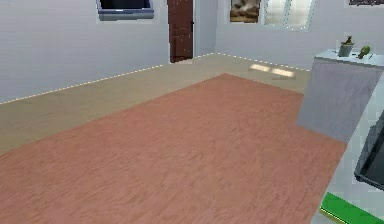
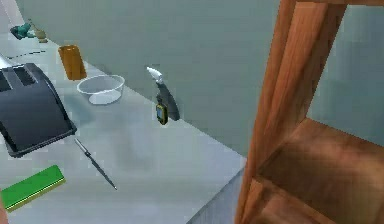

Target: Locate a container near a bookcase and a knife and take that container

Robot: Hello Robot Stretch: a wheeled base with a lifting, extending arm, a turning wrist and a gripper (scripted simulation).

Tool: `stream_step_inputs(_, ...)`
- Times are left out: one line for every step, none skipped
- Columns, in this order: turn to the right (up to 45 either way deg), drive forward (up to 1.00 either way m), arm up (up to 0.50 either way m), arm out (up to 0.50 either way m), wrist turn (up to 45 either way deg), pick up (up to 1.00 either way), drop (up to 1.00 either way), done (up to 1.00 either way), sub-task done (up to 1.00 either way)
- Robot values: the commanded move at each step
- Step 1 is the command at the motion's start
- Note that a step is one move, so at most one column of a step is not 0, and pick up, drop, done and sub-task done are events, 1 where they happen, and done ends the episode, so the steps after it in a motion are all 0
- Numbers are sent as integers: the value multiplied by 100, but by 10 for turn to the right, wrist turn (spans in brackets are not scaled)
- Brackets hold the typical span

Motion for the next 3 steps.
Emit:
stream_step_inputs(0, 0, 50, 0, 0, 0, 0, 0, 0)
stream_step_inputs(0, 0, 38, 0, 0, 0, 0, 0, 0)
stream_step_inputs(0, 0, 0, 40, 0, 0, 0, 0, 0)
